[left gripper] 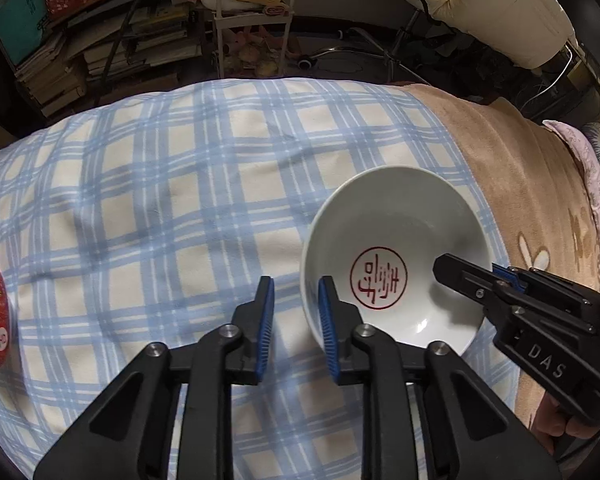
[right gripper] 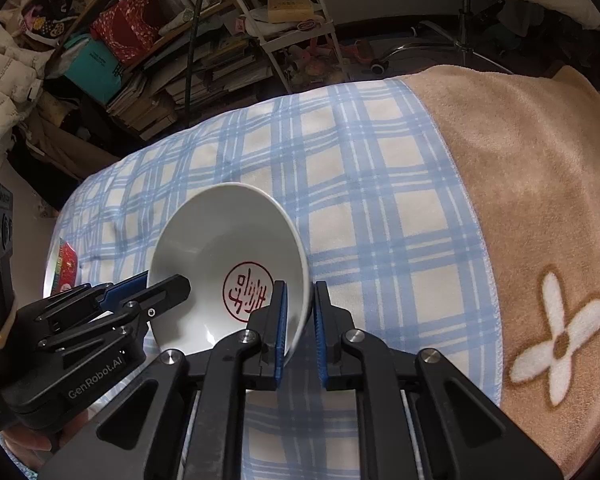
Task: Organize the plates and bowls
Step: 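Carry the red-seal bowl with both tools toward the large white bowl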
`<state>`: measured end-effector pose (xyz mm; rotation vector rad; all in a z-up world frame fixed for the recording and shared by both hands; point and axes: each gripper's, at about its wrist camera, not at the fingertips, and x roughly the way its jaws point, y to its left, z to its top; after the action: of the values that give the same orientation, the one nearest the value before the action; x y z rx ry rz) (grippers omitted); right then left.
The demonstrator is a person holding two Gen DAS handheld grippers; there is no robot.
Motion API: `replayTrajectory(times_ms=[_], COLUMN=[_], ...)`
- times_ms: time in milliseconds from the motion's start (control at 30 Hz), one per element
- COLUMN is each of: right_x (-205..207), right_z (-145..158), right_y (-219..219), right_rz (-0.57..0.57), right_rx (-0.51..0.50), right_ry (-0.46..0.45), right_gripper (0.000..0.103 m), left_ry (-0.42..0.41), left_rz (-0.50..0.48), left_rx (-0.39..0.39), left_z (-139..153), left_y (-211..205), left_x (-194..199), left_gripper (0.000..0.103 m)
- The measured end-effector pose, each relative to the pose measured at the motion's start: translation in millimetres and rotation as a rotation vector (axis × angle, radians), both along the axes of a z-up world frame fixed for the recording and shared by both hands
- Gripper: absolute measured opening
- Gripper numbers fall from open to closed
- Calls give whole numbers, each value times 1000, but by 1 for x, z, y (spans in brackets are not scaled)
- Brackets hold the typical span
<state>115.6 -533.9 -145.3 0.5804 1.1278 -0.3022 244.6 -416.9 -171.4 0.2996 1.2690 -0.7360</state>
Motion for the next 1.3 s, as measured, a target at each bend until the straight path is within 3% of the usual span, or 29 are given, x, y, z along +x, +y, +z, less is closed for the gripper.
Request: replayTrajectory(times_ms=[67,533,833,1300], right_x=[0,-24,-32,-59], right_z=[0,19,49,69], right_y=[4,19,57,128], right_rz=[19,-26,16,64], right_rx=[-30,9,0,-4], right_ry=[17,-28,-64,-83], right_gripper=[11,9,10,10], left_ry=[20,-37,-90,-137], left_rz=[0,-2,52,113], left_rx=[-15,19,13,9], left_z=[-1,39,76,99], left_y=[-3,13,58,134], left_x=[-1,-21,-41,-85], left_gripper=[7,6,7,7])
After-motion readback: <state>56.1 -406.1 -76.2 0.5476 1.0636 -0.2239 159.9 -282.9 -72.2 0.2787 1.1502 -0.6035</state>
